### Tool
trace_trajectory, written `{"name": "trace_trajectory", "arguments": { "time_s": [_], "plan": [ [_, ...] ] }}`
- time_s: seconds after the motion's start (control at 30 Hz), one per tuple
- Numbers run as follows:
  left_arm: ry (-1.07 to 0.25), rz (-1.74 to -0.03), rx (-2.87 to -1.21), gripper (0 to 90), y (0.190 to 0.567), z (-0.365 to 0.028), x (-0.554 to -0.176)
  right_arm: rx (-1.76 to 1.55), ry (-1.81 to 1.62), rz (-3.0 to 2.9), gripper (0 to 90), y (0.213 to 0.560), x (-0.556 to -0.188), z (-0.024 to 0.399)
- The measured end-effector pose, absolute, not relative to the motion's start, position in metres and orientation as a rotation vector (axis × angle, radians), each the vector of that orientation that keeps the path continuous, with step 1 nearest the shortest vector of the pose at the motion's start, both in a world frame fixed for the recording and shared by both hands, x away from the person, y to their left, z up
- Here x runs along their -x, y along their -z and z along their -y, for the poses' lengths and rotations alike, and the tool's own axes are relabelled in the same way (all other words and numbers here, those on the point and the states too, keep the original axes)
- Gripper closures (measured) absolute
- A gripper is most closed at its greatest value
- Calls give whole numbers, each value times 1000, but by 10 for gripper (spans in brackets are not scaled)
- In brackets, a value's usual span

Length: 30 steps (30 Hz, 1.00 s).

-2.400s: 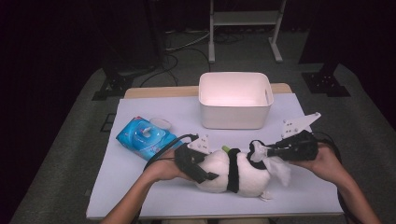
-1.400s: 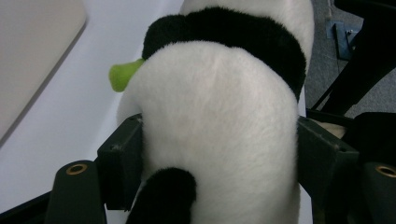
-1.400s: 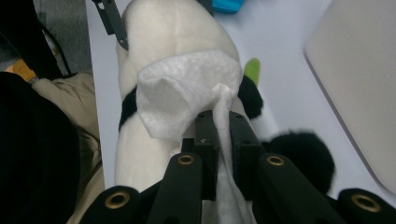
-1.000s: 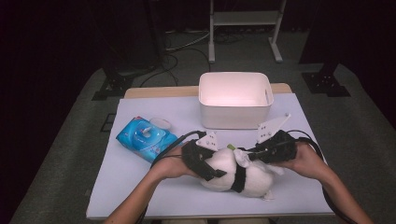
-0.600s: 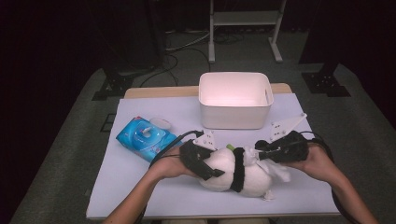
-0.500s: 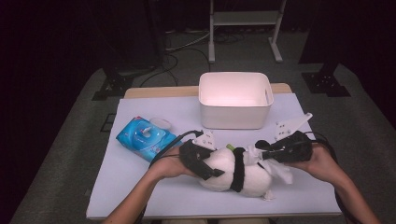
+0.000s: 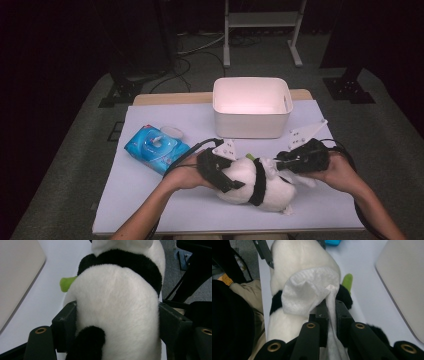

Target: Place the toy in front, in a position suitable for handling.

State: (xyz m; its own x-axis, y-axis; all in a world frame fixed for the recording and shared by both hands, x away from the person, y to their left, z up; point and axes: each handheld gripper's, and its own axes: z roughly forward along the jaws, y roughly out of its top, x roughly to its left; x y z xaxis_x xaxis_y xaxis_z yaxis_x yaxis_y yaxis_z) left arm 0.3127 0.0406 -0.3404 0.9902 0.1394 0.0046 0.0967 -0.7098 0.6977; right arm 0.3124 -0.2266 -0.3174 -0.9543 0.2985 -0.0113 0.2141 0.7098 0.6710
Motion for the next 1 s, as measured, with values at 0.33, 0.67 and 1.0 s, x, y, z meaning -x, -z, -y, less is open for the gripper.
{"name": "trace_trajectory", "arguments": {
  "time_s": [0.33,0.67,1.0],
  "plan": [
    [-61,-157,-2368,252,339,-39,-315,-366,-1064,-2821,830,318,-315,206],
    [-47,-165,-2348,149,336,-37,-318,-396,-1066,-2828,832,324,-312,219],
    [-27,-167,-2336,103,329,-39,-322,-400,-1076,-2815,832,325,-305,231]
  ]
}}
